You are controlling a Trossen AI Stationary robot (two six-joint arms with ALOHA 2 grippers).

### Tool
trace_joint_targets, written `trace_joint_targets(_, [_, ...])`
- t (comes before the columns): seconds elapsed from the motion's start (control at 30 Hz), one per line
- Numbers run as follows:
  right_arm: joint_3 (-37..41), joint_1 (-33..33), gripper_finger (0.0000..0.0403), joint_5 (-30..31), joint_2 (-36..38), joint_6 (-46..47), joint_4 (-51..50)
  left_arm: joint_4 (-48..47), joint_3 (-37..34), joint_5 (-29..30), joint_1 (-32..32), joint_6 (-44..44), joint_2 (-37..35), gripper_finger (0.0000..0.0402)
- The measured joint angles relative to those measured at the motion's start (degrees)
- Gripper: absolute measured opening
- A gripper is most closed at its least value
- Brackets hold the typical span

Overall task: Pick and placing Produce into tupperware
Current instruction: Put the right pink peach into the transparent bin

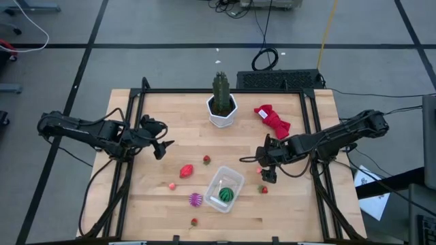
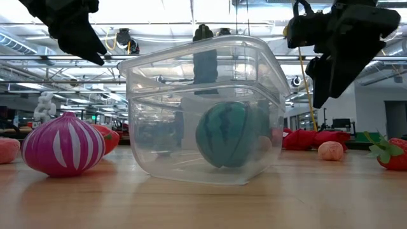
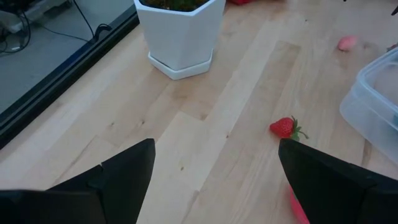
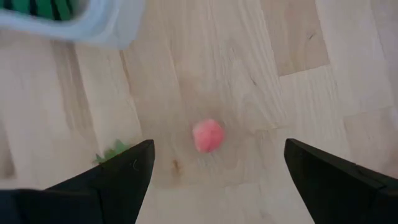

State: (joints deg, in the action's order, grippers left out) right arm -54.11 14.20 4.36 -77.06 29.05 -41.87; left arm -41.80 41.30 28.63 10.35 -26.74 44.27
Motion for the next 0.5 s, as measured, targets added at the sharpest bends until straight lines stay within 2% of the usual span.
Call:
trace_joint_targets(0.2, [-0.1, 0.0, 0.035, -0.1, -0.4, 8.1, 4.1, 0.0, 0.0, 0.0, 0.0, 0.0, 0.0, 0.0349])
trace_joint_targets(0.5, [-0.1, 0.0, 0.035, -0.1, -5.8, 12.9, 2.8, 0.0, 0.0, 0.0, 0.0, 0.0, 0.0, 0.0349])
